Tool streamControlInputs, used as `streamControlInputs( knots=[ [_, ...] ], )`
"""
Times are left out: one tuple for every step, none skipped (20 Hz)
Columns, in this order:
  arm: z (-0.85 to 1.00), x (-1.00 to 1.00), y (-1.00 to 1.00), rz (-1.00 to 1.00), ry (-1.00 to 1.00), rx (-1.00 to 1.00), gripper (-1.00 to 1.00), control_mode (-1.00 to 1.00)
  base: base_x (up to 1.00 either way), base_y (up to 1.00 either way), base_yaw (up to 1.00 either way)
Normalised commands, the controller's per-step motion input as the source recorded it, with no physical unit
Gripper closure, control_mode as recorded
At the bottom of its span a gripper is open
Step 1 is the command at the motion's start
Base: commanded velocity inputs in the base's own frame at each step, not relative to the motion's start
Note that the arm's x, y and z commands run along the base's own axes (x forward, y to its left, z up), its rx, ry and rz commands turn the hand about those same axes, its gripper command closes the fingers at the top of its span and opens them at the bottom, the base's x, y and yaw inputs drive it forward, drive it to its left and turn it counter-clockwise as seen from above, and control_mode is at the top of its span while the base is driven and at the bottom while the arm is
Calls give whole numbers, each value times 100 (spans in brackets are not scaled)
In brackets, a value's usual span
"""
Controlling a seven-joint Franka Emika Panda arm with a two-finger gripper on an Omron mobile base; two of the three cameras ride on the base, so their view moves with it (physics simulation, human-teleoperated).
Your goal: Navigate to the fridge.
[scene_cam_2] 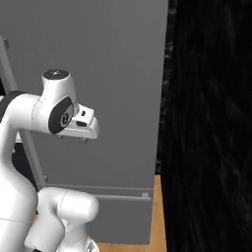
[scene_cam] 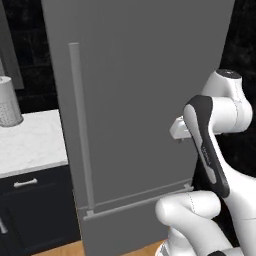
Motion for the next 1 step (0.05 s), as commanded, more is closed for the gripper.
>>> streamControlInputs(
  knots=[
    [0, 0, 0, 0, 0, 0, -100, 100, 23, 21, 0]
  ],
)
